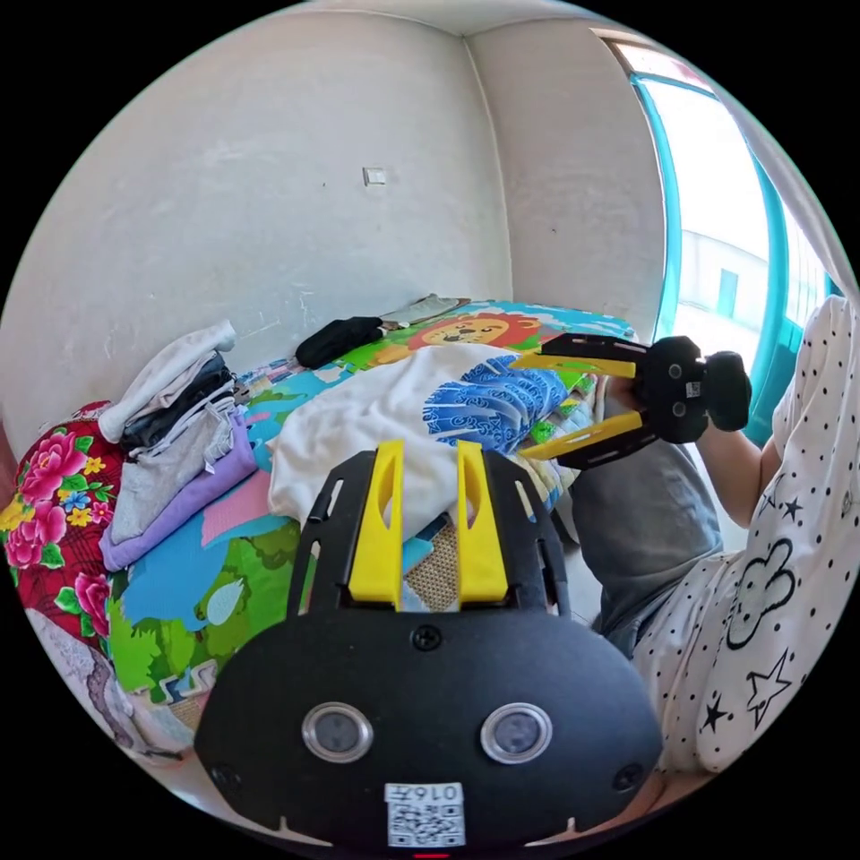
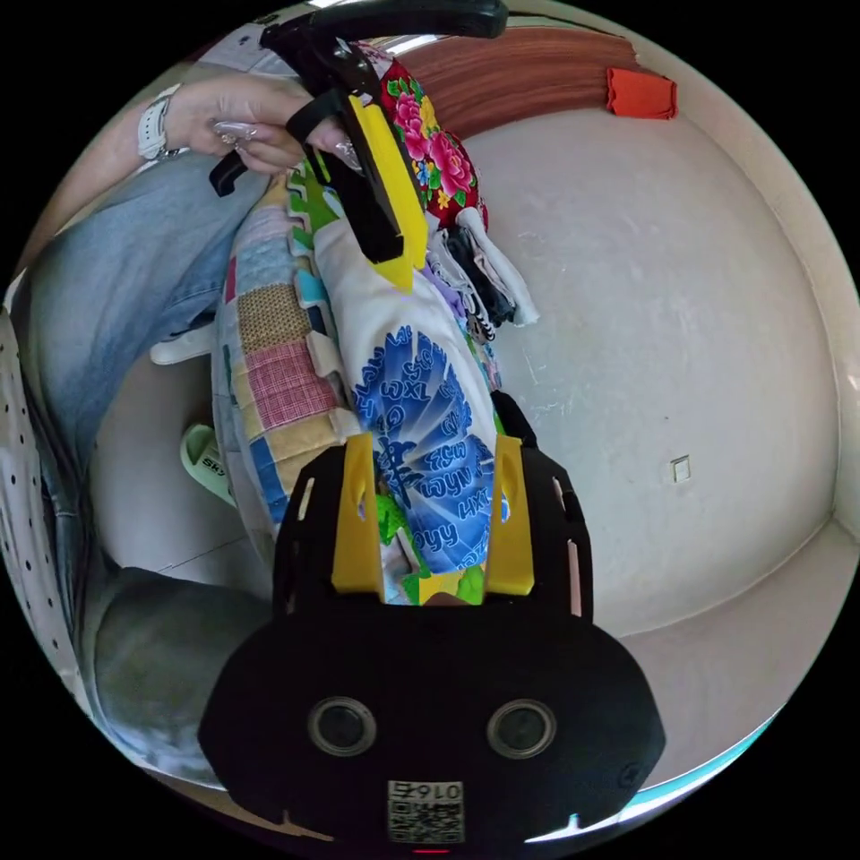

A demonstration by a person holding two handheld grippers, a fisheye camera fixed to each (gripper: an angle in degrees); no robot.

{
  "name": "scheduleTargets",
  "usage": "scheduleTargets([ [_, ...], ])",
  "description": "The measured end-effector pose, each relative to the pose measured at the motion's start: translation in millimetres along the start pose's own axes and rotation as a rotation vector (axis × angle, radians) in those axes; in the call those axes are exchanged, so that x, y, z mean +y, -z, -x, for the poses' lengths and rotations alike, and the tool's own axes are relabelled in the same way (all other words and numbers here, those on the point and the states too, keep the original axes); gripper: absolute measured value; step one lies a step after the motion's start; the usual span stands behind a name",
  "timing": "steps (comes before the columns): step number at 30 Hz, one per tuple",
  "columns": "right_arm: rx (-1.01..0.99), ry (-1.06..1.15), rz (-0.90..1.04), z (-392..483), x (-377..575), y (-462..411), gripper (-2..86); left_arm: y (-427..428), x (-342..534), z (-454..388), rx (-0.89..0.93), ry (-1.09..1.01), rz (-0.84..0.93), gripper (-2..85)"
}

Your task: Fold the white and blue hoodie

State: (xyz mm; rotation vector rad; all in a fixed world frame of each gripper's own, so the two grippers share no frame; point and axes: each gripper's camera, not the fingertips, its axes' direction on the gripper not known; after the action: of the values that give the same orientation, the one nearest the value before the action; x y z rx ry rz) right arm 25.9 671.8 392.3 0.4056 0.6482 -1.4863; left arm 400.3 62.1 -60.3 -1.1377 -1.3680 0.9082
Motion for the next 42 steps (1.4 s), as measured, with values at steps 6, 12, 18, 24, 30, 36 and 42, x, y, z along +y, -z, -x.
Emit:
scheduleTargets([
  [6, 0.044, 0.043, 0.083, 9.5, 5.3, -18.6, 15.7, 4.6, -27.3, -8.8, 0.058, 0.007, -0.019, 8.8],
  [12, -0.046, -0.043, 0.098, -11.7, -1.5, -23.8, 11.2, 7.7, -60.5, -39.7, -0.013, -0.118, 0.018, 10.4],
  [18, -0.336, -0.313, 0.104, -75.3, -1.3, -35.0, 8.9, -8.6, -113.4, -77.3, -0.155, -0.250, 0.093, 16.9],
  [24, -0.421, -0.350, 0.101, -102.6, -5.0, -43.0, 8.6, -60.1, -151.5, -106.7, -0.428, -0.463, 0.256, 17.1],
  [30, -0.500, -0.381, 0.039, -116.8, -2.3, -45.6, 8.5, -82.4, -175.1, -104.1, -0.477, -0.592, 0.342, 13.7],
  [36, -0.408, -0.352, -0.009, -103.0, -18.3, -38.1, 10.5, -80.1, -246.5, -66.3, -0.233, -0.443, 0.435, 9.7],
  [42, -0.133, -0.287, -0.117, -62.6, -73.6, -18.6, 17.5, -89.2, -302.2, -57.7, -0.133, -0.430, 0.509, 9.4],
])
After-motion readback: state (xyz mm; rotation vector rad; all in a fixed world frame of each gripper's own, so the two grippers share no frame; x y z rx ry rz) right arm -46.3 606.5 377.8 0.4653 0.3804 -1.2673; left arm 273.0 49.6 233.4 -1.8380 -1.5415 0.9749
